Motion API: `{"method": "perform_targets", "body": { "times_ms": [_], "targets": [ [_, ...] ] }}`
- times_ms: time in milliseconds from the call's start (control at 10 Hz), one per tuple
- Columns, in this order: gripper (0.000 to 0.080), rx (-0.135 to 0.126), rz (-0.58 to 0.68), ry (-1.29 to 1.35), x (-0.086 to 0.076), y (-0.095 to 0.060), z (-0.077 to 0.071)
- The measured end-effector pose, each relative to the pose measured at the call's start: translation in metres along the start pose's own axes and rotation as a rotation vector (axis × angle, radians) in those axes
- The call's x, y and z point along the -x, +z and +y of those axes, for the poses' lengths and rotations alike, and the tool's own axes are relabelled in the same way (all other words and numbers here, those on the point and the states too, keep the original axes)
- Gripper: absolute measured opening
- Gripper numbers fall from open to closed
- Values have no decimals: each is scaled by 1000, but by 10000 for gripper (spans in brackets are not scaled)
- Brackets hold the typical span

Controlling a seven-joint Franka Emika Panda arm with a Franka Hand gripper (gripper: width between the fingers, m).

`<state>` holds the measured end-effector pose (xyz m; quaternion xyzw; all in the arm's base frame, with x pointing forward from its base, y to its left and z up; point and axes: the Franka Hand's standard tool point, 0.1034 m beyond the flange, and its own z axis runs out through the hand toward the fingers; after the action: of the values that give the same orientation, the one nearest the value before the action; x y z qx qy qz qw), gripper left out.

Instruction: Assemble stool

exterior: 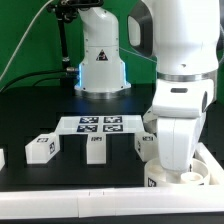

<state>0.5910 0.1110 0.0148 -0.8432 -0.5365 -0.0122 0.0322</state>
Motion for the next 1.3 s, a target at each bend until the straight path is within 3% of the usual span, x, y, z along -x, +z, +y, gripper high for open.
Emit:
{"method": "perform_targets", "body": {
  "times_ms": [100,200,300,1000,1300],
  "targets": [
    [508,-2,-1,0,0,0,0],
    [508,-8,-5,-1,1,1,-3],
    [623,-9,-6,-1,2,1,-3],
    [649,-14,-11,0,2,-2,-4],
    [649,-4,-21,11,5,-43,3]
  ]
}}
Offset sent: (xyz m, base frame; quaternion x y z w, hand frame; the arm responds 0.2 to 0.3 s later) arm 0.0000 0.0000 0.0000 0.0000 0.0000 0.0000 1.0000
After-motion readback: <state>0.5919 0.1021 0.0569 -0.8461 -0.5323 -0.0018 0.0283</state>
